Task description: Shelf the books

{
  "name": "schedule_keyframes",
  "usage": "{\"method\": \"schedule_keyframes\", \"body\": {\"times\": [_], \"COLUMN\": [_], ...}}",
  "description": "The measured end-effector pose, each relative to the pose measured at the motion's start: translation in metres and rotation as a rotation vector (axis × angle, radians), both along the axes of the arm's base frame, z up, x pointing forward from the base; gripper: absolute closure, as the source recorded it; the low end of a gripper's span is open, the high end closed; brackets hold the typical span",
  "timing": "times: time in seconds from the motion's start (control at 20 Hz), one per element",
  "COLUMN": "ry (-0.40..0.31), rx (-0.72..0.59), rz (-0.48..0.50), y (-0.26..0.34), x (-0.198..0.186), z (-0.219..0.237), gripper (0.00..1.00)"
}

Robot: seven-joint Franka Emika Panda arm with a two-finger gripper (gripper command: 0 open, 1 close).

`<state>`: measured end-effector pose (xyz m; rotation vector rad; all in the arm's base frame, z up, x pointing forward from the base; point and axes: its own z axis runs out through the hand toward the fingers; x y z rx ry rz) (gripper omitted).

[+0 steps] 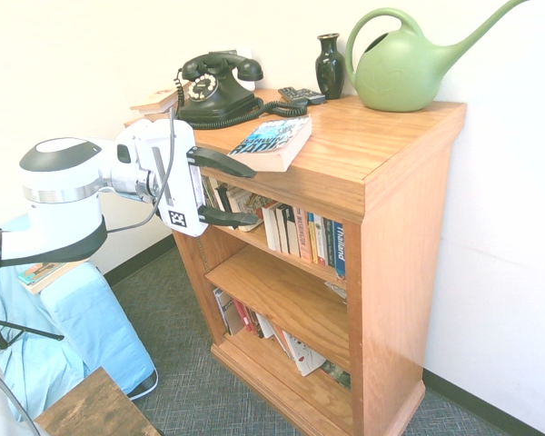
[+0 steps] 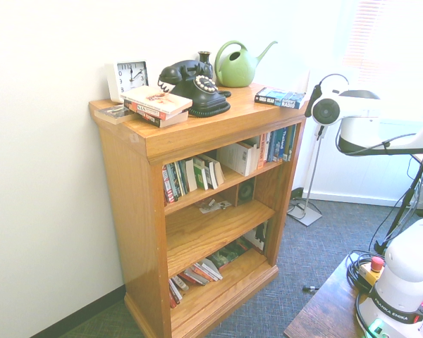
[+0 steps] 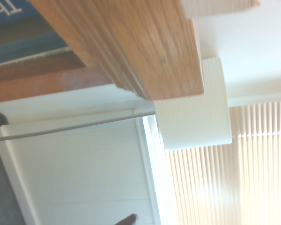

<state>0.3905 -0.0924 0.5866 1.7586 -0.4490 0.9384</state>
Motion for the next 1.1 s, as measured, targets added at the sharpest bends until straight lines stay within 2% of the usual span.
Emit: {"method": "schedule_keyframes", "body": {"times": [0.35, 1.1], "ry": [0.001, 0.005], "rx": [-0.101, -0.110], "rz": [0.075, 0.083], "y": [0.030, 0.030], "x": [0.036, 0.074], "z": [0.007, 0.005], "gripper": [0.00, 0.00]}}
